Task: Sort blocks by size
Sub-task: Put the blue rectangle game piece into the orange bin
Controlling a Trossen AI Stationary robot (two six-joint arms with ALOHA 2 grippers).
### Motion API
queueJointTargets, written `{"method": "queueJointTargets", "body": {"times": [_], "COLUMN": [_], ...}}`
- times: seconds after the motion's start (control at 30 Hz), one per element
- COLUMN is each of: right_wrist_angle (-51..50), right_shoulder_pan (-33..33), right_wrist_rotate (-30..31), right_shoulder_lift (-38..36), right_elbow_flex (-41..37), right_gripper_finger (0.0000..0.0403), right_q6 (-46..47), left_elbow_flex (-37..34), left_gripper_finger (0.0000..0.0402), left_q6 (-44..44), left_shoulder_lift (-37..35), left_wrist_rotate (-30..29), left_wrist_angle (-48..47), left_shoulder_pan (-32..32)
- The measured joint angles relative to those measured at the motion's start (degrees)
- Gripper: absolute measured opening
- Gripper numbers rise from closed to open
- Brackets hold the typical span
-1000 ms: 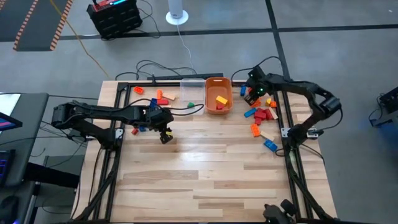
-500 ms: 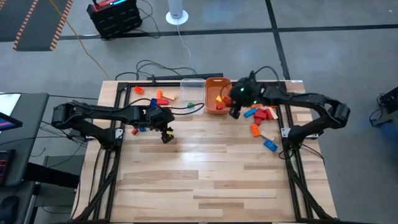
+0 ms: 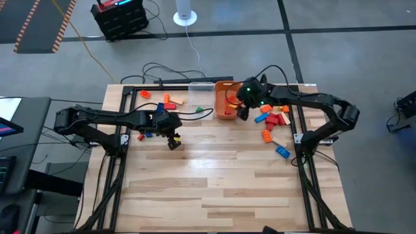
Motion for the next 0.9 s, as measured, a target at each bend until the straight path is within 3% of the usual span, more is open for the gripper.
{"method": "queueJointTargets", "body": {"times": [0.1,0.2,0.4,0.9], "right_wrist_angle": [-1.12,-1.90,-1.22,6.24], "right_shoulder_pan": [-2.02,-6.53,-14.23,-18.70], "right_wrist_rotate": [5.08,6.12,7.59,7.42], "right_shoulder_lift": [-2.43,-2.51,4.42,14.53], "right_elbow_flex": [0.07,0.07,-1.58,-1.81], "right_gripper_finger": [0.0300,0.0296,0.0294,0.0294], "right_q6": [2.19,7.35,11.12,13.90], "left_elbow_flex": [0.00,0.00,0.00,0.00], "left_gripper_finger": [0.0222,0.0222,0.0222,0.0222], "left_q6": [0.00,-0.34,-0.51,0.26], "left_shoulder_lift": [0.00,0.00,0.00,-0.01], "left_wrist_rotate": [-0.02,-0.01,-0.01,0.00], "left_wrist_angle": [0.01,0.04,0.04,0.01], "left_shoulder_pan": [0.00,-0.01,0.00,0.00]}}
